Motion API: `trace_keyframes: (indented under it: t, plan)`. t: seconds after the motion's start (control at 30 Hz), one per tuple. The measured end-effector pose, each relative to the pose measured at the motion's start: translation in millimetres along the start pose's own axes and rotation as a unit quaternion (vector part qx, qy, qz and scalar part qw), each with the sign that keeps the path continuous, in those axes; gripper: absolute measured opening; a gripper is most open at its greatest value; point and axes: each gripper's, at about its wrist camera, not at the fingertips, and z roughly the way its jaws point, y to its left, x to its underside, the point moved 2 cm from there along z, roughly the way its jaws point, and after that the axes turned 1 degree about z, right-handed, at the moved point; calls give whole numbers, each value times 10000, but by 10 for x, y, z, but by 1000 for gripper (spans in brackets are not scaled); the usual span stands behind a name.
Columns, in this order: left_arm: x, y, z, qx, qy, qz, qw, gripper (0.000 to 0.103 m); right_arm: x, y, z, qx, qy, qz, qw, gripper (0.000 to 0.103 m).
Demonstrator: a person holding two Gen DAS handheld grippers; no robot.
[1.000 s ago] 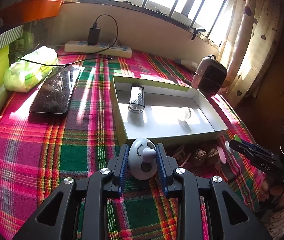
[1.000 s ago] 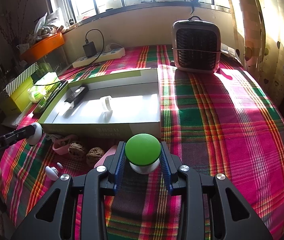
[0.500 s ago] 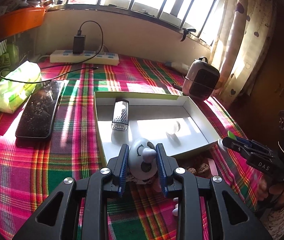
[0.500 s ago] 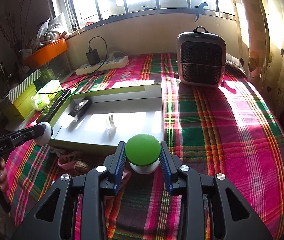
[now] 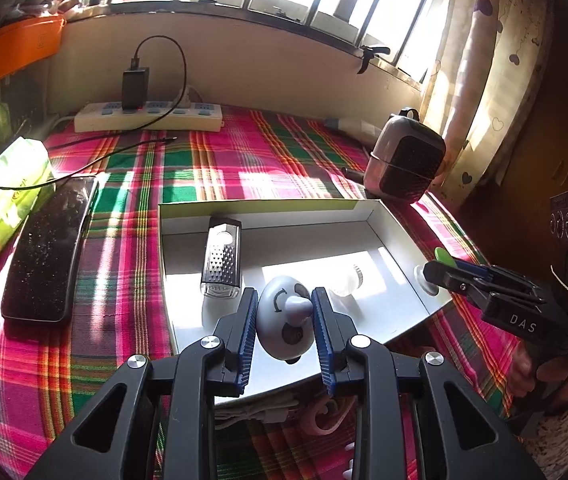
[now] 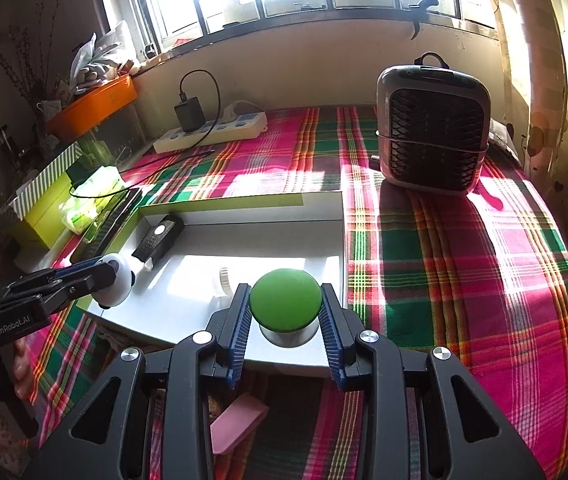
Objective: Organize objects
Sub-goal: 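Carry the white figurine and the green knob over the white box with both grippers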
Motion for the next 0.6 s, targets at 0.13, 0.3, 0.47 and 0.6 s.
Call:
trace_keyframes:
  t: [0.13, 0.3, 0.47, 0.6]
  plan:
    - [-69, -8, 117, -20, 62, 77, 9999, 25, -93, 1, 95, 37, 29, -91, 9999, 35]
    - [-141, -29, 226, 28, 120, 101, 9999, 25, -194, -7, 209, 38, 50, -155, 9999, 35]
    - [-188, -41, 365, 54, 232, 50, 9997, 25, -282, -17, 395, 54, 155, -210, 9996, 35]
    - [-229, -55, 445, 99, 263, 27, 9996, 25, -337, -6, 527, 30, 244, -250, 9994, 35]
